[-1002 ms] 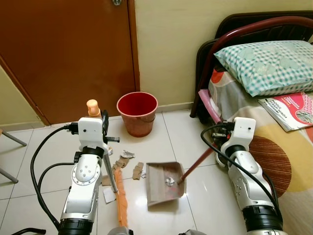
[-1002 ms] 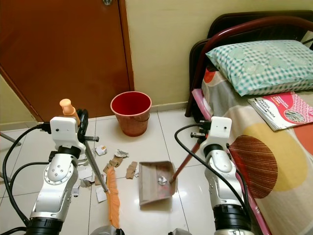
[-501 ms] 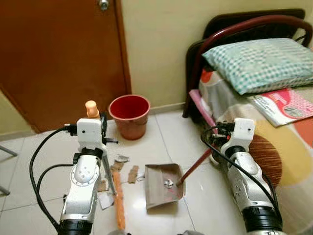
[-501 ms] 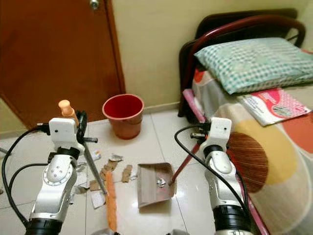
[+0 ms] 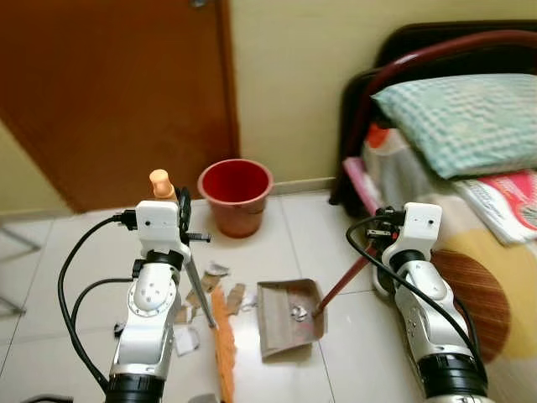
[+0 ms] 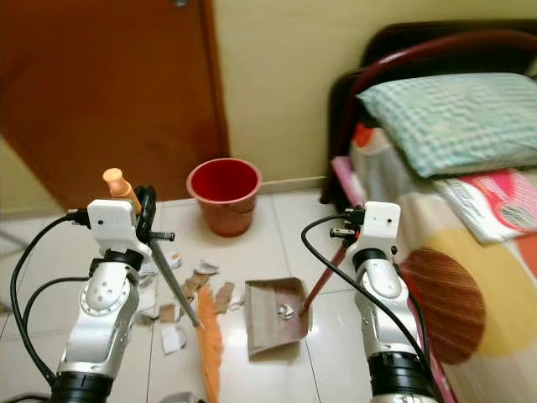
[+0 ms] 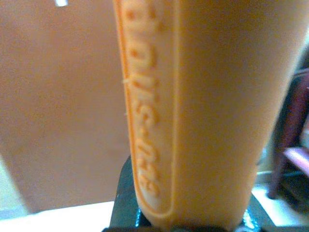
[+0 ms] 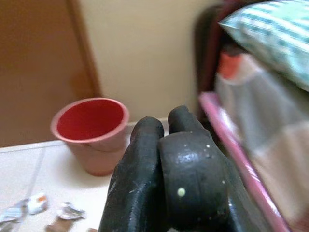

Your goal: Sweep floor

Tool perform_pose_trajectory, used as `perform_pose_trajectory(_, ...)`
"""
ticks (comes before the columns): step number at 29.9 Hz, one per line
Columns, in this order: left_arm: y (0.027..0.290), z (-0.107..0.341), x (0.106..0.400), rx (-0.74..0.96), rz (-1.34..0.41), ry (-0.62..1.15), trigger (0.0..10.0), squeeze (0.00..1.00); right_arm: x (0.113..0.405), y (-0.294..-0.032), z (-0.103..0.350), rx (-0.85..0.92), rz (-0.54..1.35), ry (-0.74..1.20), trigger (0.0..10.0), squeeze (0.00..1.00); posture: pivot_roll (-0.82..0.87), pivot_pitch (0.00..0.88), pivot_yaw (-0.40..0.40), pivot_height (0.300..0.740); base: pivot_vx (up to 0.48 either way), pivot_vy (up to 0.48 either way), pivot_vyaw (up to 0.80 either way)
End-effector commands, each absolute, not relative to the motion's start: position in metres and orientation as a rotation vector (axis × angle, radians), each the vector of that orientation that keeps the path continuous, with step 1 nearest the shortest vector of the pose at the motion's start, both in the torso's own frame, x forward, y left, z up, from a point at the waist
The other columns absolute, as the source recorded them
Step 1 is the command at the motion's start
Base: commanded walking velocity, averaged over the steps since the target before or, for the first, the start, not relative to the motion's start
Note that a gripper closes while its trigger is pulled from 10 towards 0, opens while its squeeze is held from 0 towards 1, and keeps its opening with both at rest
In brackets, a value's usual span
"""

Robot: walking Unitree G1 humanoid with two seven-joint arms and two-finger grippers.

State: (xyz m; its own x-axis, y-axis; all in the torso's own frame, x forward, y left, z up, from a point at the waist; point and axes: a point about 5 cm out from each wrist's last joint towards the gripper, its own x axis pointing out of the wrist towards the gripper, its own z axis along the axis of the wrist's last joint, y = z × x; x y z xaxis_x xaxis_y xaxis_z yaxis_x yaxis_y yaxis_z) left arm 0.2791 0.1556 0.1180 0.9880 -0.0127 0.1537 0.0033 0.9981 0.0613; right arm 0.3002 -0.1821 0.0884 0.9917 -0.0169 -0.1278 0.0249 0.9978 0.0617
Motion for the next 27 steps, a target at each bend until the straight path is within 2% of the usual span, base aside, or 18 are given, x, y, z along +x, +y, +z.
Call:
perform_pose_trajectory(1, 0.156, 0.119, 0.278, 0.07, -0.012, -0.153, 10.0, 0.0, 0.303, -0.184, 0.098, 0.073, -0.027, 0.081, 10.0, 0.0, -0.05, 0.004, -0.01, 0.74, 0.307, 0.0, 0.41)
perform_pose_trajectory(5, 0.156, 0.119, 0.278, 0.069, -0.013, -0.153, 10.0, 0.0, 0.303, -0.184, 0.099, 0.071, -0.027, 0.079, 10.0, 0.0, -0.05, 0.004, -0.01, 0.74, 0.305, 0.0, 0.41)
perform_pose_trajectory(15, 0.157, 0.118, 0.276, 0.069, -0.018, -0.148, 10.0, 0.0, 0.304, -0.18, 0.101, 0.065, -0.018, 0.07, 10.0, 0.0, -0.05, 0.012, -0.012, 0.74, 0.313, 0.024, 0.0)
perform_pose_trajectory(27, 0.139, 0.107, 0.26, 0.053, -0.058, -0.114, 10.0, 0.0, 0.293, -0.181, 0.079, 0.079, -0.026, 0.133, 10.0, 0.0, -0.04, 0.0, -0.002, 0.74, 0.307, 0.266, 0.0)
